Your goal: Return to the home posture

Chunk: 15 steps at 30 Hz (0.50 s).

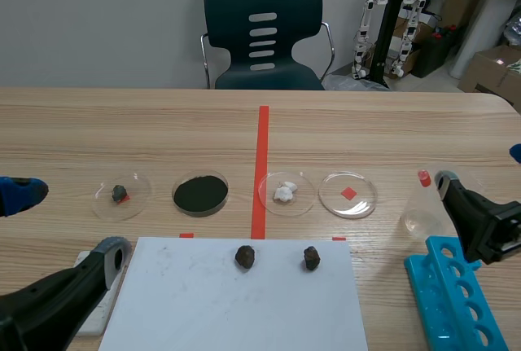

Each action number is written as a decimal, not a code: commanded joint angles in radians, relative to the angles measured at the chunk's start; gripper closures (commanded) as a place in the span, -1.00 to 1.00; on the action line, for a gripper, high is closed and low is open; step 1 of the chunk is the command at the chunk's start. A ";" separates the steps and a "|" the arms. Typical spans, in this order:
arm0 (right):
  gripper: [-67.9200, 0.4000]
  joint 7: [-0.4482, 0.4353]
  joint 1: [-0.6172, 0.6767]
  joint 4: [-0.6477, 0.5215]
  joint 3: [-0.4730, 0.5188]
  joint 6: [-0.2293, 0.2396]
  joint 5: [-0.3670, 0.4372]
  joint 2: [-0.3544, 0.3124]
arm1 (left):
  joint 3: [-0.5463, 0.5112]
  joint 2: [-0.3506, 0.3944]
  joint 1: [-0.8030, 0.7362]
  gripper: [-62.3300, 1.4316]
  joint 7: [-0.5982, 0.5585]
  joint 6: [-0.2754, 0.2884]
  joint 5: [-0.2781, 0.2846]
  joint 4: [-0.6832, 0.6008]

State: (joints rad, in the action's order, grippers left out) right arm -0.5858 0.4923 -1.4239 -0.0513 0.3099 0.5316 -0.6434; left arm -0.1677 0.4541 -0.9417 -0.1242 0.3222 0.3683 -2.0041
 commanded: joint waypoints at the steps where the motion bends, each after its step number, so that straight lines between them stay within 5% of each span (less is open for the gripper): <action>1: -1.00 -0.015 0.020 -0.049 0.014 -0.005 0.011 -0.016 | 0.005 -0.005 -0.002 -1.00 -0.014 0.002 0.010 -0.006; 10: -1.00 0.006 0.196 -0.237 0.027 -0.237 0.010 -0.016 | 0.005 -0.005 -0.002 -1.00 -0.014 0.002 0.010 -0.006; 15: -1.00 0.048 0.332 -0.364 0.068 -0.251 0.010 -0.016 | 0.005 -0.005 -0.002 -1.00 -0.014 0.002 0.010 -0.006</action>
State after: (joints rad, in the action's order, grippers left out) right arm -0.5289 0.8162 -1.7641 -0.0029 0.0631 0.5320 -0.6437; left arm -0.1677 0.4541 -0.9417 -0.1242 0.3222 0.3687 -2.0041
